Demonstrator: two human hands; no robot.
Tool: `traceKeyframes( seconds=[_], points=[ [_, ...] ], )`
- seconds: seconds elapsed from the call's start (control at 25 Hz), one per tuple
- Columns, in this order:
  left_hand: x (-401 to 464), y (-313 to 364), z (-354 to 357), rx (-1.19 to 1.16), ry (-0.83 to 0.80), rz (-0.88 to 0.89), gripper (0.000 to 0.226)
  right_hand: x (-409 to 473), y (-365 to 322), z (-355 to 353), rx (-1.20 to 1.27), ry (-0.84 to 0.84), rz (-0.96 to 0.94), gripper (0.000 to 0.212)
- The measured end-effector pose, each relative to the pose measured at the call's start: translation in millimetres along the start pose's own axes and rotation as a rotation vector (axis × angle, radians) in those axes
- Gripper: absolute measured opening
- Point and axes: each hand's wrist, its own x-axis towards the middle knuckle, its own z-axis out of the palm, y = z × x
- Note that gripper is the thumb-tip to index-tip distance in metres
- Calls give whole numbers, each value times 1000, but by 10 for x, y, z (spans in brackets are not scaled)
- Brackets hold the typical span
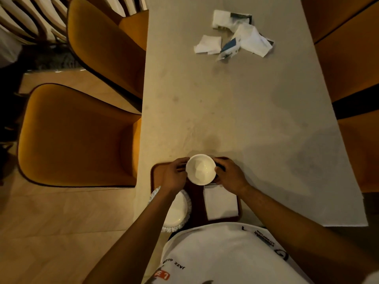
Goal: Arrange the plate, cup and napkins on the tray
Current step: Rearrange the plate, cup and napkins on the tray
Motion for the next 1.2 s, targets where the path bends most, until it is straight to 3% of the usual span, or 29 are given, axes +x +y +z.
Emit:
traceKeyframes(
  seconds=[0.64, 0.76, 0.88, 1.0, 1.08, 1.2],
  points=[
    [30, -169, -96, 130, 50, 72, 41, -72, -78, 142, 50, 6, 1, 38],
    [-65, -193, -109, 276, 105, 192, 37, -154, -37, 109, 142, 85, 40, 36],
    [-313, -352, -155, 475, 196, 398, 22, -385, 132, 28, 47, 248, 56, 33],
    [-556, -581, -73, 791, -76, 635, 28, -699, 425, 2, -184, 227, 103, 31],
    [-623, -667, 77, 951, -278, 803, 32, -867, 561, 81, -272, 149, 179, 43],
    [-527, -624, 317, 1037, -429, 945, 45, -975, 616, 280, -364, 154, 236, 63]
  ],
)
